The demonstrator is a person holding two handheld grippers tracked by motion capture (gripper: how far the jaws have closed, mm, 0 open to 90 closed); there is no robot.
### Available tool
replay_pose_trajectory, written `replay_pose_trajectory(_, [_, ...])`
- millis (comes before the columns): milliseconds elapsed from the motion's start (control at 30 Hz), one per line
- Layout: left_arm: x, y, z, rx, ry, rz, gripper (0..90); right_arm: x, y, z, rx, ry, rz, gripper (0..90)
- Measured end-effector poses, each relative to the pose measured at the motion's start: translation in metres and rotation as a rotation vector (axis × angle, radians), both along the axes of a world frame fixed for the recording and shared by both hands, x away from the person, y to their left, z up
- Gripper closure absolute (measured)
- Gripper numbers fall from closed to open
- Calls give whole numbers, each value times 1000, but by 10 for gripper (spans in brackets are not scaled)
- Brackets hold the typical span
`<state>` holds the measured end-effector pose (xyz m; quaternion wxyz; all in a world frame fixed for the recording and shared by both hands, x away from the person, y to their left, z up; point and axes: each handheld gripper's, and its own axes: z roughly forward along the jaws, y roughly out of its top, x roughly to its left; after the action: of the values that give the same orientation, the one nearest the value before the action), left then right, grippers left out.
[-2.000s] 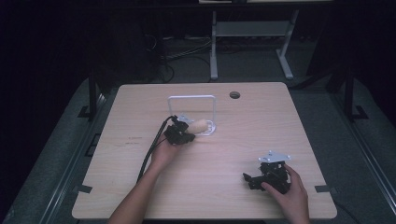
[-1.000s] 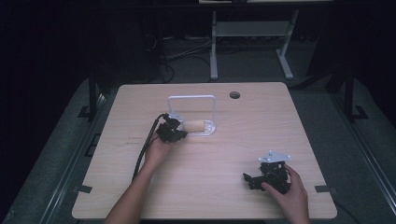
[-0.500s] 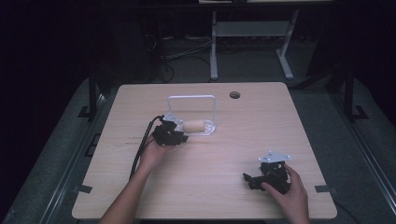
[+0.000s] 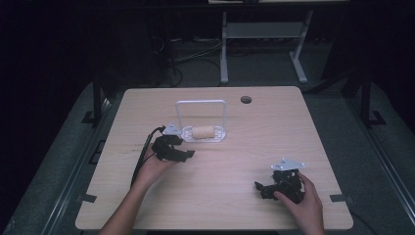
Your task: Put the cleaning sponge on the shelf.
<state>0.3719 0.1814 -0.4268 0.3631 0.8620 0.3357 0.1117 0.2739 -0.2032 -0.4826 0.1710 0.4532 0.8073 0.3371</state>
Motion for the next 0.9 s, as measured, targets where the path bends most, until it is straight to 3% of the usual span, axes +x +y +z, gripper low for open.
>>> replay_pose_trajectory(333, [-16, 14, 1, 11, -28, 25, 190, 0, 0, 0, 0, 0, 1, 5])
replay_pose_trajectory(900, [-45, 43, -1, 18, -53, 46, 164, 0, 0, 0, -1, 0, 1, 5])
